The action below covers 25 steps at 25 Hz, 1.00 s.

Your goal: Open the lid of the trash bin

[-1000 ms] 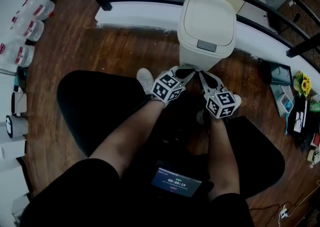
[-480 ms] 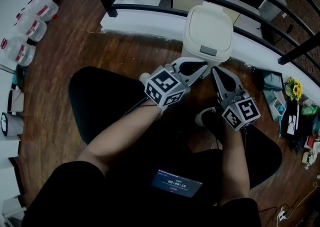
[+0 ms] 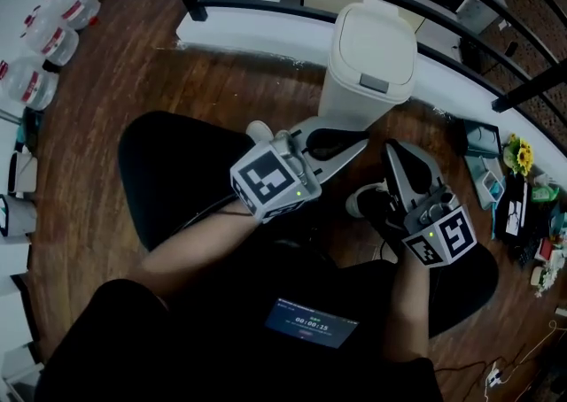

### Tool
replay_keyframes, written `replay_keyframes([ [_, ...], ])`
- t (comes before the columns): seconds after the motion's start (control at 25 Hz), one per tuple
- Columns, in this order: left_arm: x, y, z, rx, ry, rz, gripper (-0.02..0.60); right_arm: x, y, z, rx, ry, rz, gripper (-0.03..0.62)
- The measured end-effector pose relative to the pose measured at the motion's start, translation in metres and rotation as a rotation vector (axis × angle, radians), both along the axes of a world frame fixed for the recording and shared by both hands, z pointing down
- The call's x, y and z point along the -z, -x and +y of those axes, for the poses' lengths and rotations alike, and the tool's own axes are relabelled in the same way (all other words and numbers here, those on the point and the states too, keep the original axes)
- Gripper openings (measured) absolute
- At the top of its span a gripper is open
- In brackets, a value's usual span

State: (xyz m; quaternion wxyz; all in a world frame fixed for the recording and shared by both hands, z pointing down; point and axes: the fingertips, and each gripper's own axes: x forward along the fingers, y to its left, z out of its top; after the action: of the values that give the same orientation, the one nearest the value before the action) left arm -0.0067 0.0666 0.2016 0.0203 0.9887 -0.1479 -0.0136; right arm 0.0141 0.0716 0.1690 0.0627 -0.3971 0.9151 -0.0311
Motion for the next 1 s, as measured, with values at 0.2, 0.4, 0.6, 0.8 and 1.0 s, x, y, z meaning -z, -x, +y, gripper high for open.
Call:
replay_keyframes([
  [0.2,-0.017,0.005,0.002,-0.030,-0.009,0.018,0.021,-0.018,0.010,-0.001,0.010,-0.015,-0.019,0.018],
  [0.4,-0.027,0.009,0.001,-0.021,0.002,0.014,0.021,-0.037,0.022,0.001,0.023,-0.015,0.047,0.018],
  [0.6,-0.020,0.011,0.003,-0.021,-0.021,0.022,0.021,-0.042,0.021,0.001,0.011,-0.009,0.056,0.018],
  [0.8,-0.020,0.015,0.001,-0.011,-0.009,0.028,0.021,-0.045,0.023,0.000,0.015,0.000,0.050,0.019],
  [1.0,-0.024,0.012,0.001,-0.010,-0.014,0.014,0.021,-0.050,0.022,-0.001,0.015,0.009,0.052,0.020],
])
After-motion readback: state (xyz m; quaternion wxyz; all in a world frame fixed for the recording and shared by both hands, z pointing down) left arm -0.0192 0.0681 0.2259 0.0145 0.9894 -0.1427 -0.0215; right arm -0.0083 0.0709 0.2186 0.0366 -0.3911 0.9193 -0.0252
